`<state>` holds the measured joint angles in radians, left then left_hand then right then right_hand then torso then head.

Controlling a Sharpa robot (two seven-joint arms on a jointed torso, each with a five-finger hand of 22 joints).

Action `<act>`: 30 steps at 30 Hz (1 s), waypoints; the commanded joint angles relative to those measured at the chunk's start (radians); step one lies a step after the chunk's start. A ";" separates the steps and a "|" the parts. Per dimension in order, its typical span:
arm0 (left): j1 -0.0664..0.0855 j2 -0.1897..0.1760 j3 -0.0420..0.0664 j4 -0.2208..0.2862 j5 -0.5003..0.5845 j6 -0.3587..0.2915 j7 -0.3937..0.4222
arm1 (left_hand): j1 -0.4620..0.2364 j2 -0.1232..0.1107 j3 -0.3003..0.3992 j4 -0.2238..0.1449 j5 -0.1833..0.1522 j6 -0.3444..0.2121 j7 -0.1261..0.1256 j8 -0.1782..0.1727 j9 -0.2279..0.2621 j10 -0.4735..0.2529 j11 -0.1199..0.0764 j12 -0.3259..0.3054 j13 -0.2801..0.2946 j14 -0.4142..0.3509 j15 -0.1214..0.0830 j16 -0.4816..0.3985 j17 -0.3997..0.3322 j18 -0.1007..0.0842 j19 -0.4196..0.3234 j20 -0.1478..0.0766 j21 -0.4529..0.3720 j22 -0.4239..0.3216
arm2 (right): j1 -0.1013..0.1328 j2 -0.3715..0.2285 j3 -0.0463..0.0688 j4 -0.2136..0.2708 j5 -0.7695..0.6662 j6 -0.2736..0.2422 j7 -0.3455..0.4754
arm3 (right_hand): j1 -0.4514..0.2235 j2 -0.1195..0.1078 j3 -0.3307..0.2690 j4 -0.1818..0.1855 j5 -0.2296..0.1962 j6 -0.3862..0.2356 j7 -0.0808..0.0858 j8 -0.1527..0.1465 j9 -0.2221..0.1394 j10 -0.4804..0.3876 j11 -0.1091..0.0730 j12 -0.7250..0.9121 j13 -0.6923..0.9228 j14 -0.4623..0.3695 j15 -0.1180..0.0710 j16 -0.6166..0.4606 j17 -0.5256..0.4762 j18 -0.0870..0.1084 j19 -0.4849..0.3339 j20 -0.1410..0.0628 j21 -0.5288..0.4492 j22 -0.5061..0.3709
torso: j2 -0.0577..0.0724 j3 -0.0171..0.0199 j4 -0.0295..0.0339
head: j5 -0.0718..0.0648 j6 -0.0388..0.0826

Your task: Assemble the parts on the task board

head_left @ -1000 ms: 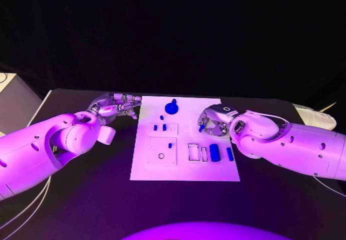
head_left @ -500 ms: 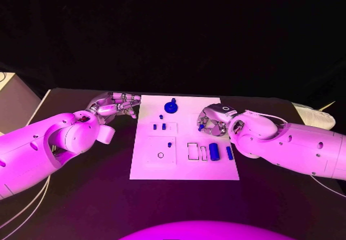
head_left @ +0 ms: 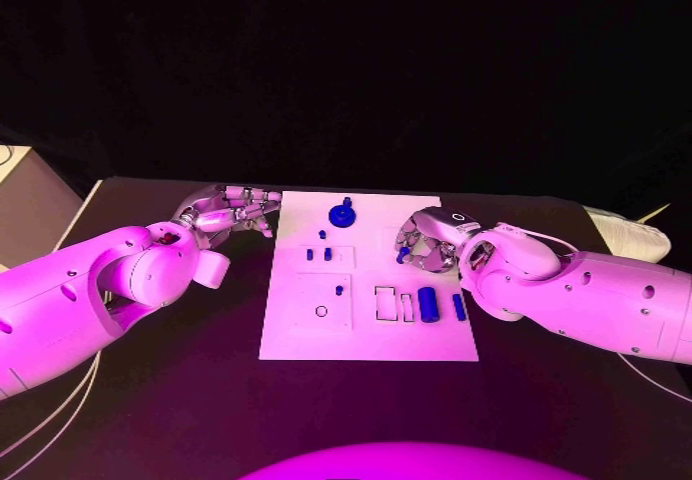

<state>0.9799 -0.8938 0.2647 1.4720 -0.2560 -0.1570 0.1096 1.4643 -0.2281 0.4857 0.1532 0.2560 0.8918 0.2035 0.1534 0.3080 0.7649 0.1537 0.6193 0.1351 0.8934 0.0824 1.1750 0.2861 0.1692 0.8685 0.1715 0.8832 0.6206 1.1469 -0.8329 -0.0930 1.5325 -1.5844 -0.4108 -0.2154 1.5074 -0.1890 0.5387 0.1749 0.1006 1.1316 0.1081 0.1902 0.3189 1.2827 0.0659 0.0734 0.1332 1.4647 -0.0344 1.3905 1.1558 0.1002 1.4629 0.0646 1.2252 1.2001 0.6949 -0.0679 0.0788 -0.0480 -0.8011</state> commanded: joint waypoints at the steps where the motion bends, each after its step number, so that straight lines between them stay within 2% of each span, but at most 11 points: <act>1: 0.000 0.003 0.001 -0.001 0.006 0.003 0.006 | 0.007 -0.001 -0.001 -0.001 0.003 0.001 0.006 0.005 -0.001 -0.005 0.000 0.000 -0.001 0.006 -0.002 -0.004 -0.001 0.015 0.008 0.000 -0.004 -0.002 | 0.009 -0.010 0.004 0.028 0.047 -0.037 0.001 | -0.007 0.011 0.009 -0.008 0.004 -0.002 0.002 0.015 0.040 0.031 -0.025 0.001 0.008 0.032 -0.005 0.004 0.000 -0.018 0.005 -0.006 0.005 0.003 | -0.001 -0.0006 -0.0005 | 0.001 0.001; 9: -0.001 0.007 0.001 -0.004 0.008 0.004 0.005 | 0.009 0.000 -0.001 -0.002 0.003 0.001 0.006 0.005 -0.001 -0.005 0.000 0.000 -0.002 0.007 -0.002 -0.005 -0.002 0.016 0.008 0.000 -0.003 -0.002 | 0.026 -0.025 0.011 0.109 0.089 -0.048 0.019 | -0.019 0.007 0.026 -0.028 0.016 -0.008 0.004 0.021 0.050 0.032 -0.024 -0.002 0.012 0.032 -0.004 0.005 0.001 -0.018 0.004 -0.006 0.005 0.005 | -0.001 -0.0014 -0.0007 | 0.004 0.012; 13: -0.001 0.009 0.001 -0.005 0.009 0.005 0.005 | 0.009 0.000 -0.001 -0.002 0.003 0.001 0.006 0.005 -0.001 -0.005 0.000 0.000 -0.002 0.007 -0.002 -0.005 -0.002 0.016 0.008 0.000 -0.003 -0.002 | 0.023 -0.006 0.012 0.139 0.099 -0.046 0.030 | -0.021 0.006 0.028 -0.031 0.017 -0.009 0.004 0.022 0.051 0.032 -0.024 -0.003 0.012 0.032 -0.004 0.005 0.001 -0.018 0.004 -0.006 0.005 0.005 | 0.000 0.0000 0.0005 | 0.007 0.010; 16: -0.001 0.012 0.001 -0.005 0.010 0.007 0.004 | 0.011 0.000 0.000 -0.002 0.003 0.001 0.006 0.006 -0.001 -0.005 0.000 0.000 -0.002 0.007 -0.003 -0.005 -0.002 0.016 0.009 0.000 -0.003 -0.001 | 0.016 0.019 0.010 0.158 0.099 -0.044 0.038 | -0.024 0.007 0.033 -0.036 0.019 -0.010 0.005 0.023 0.054 0.032 -0.024 -0.003 0.013 0.032 -0.004 0.005 0.001 -0.018 0.004 -0.005 0.006 0.006 | 0.000 -0.0012 0.0012 | 0.009 0.010; 20: -0.001 0.015 0.001 -0.004 0.011 0.007 0.005 | 0.011 0.000 0.000 -0.002 0.003 0.001 0.006 0.006 -0.001 -0.005 0.000 0.000 -0.002 0.007 -0.003 -0.005 -0.002 0.016 0.009 0.000 -0.003 -0.001 | 0.006 0.052 0.005 0.169 0.077 -0.040 0.043 | -0.025 0.007 0.035 -0.039 0.020 -0.011 0.005 0.024 0.055 0.032 -0.024 -0.003 0.014 0.032 -0.004 0.005 0.000 -0.018 0.004 -0.005 0.004 0.005 | -0.001 -0.0030 0.0026 | 0.015 0.008; 23: -0.001 0.016 0.001 -0.004 0.012 0.008 0.005 | 0.011 0.000 0.000 -0.002 0.003 0.001 0.006 0.006 -0.001 -0.005 0.000 0.000 -0.002 0.007 -0.003 -0.005 -0.002 0.016 0.009 0.000 -0.003 -0.001 | -0.004 0.079 0.001 0.167 0.046 -0.038 0.041 | -0.027 0.007 0.037 -0.041 0.020 -0.012 0.005 0.025 0.056 0.032 -0.023 -0.003 0.014 0.031 -0.004 0.005 -0.001 -0.018 0.004 -0.005 0.004 0.005 | 0.001 -0.0023 0.0022 | 0.023 0.008; 30: -0.001 0.021 0.001 -0.005 0.013 0.009 0.004 | 0.011 0.000 0.000 -0.002 0.003 0.001 0.006 0.006 -0.001 -0.005 0.000 0.000 -0.002 0.007 -0.003 -0.005 -0.002 0.016 0.009 0.000 -0.003 -0.001 | -0.026 0.134 -0.012 0.147 -0.037 -0.020 0.023 | -0.028 0.007 0.039 -0.043 0.021 -0.012 0.006 0.025 0.057 0.033 -0.023 -0.003 0.014 0.031 -0.004 0.005 -0.001 -0.018 0.004 -0.005 0.004 0.005 | 0.002 -0.0022 0.0010 | 0.032 0.005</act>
<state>0.9789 -0.8759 0.2647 1.4659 -0.2513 -0.1566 0.1083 1.4643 -0.2281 0.4857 0.1533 0.2560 0.8918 0.2035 0.1533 0.3080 0.7649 0.1537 0.6193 0.1342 0.8934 0.0824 1.1751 0.2853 0.1692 0.8685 0.1716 0.8832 0.6208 1.1228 -0.7018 -0.1045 1.6823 -1.5504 -0.4478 -0.1922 1.4824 -0.1860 0.5784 0.1348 0.1184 1.1166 0.1074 0.2125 0.3199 1.2826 0.0659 0.0695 0.1465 1.4645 -0.0344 1.3903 1.1554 0.1001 1.4627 0.0647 1.2252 1.2047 0.6961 -0.0702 0.0806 -0.0191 -0.7949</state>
